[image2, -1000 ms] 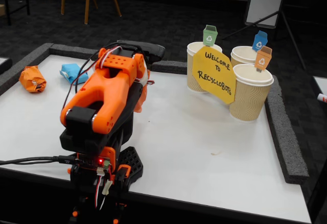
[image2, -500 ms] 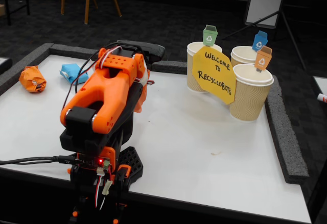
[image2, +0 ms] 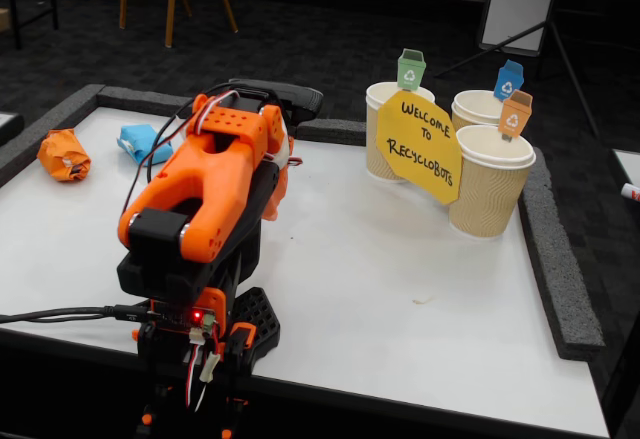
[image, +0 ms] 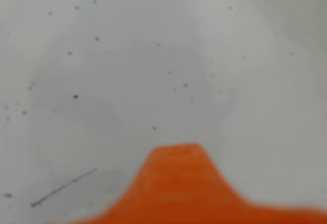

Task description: Sort rubbish by color.

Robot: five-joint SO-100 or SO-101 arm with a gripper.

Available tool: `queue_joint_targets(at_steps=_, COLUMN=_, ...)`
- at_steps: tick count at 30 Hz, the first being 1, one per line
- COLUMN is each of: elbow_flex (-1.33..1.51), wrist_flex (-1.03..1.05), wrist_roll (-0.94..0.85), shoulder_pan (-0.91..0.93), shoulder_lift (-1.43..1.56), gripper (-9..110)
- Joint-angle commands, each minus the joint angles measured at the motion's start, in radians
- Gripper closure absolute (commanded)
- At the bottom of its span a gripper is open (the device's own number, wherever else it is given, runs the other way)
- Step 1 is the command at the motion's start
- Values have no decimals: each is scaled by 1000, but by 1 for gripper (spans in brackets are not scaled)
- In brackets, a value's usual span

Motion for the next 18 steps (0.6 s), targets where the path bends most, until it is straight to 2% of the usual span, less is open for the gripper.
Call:
queue_joint_targets(at_steps=1, elbow_flex=-77, wrist_flex=-2, wrist_roll=-20, shoulder_pan=3, shoulder_lift=34, gripper=101)
queue_joint_targets(at_steps=18, elbow_flex=-77, wrist_flex=-2, wrist_roll=-20, shoulder_pan=-2, shoulder_lift=34, gripper=101)
